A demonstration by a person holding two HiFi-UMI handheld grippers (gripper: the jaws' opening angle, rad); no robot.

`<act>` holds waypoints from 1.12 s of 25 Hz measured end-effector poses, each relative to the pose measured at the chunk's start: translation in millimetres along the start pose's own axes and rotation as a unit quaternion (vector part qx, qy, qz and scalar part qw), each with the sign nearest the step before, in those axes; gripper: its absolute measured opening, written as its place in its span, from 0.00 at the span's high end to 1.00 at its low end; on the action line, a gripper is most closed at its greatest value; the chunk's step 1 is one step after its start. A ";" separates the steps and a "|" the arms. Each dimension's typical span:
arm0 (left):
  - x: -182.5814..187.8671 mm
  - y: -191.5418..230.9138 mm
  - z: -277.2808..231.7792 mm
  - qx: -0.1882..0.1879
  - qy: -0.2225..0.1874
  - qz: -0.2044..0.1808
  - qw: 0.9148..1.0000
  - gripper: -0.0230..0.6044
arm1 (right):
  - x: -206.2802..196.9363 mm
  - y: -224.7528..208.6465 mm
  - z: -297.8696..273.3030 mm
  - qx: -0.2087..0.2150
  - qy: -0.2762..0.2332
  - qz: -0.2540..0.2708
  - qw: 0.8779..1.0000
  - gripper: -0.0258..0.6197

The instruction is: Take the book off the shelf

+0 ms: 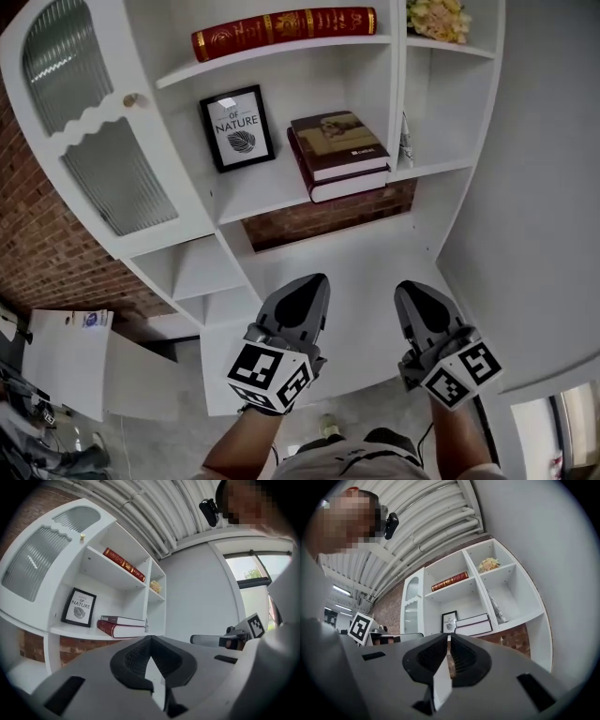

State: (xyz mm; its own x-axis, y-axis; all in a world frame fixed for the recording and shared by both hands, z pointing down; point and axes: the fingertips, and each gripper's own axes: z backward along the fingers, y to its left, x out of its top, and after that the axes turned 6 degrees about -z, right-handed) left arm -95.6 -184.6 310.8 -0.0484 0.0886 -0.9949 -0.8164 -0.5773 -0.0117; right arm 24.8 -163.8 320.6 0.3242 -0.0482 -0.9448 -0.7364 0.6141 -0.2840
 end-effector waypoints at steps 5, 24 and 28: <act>5.4 39.6 -35.2 0.024 -0.010 -0.016 1.000 0.94 | 11.5 -19.0 -38.3 -0.007 0.002 0.025 1.000 0.93; 17.1 115.0 -145.4 0.114 0.010 -0.049 0.992 0.76 | 53.7 -135.7 -167.5 0.060 0.020 0.074 0.995 0.77; 17.5 125.8 -150.7 0.123 0.016 -0.046 0.991 0.76 | 50.6 -141.7 -181.0 0.074 0.034 0.075 0.994 0.77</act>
State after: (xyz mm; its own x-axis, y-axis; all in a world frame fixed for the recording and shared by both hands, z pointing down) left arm -112.5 -378.1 276.8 0.0477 0.1036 -0.9935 -0.9322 -0.3526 -0.0815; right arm 38.0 -395.9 283.5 0.1723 0.0022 -0.9851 -0.6766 0.7270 -0.1167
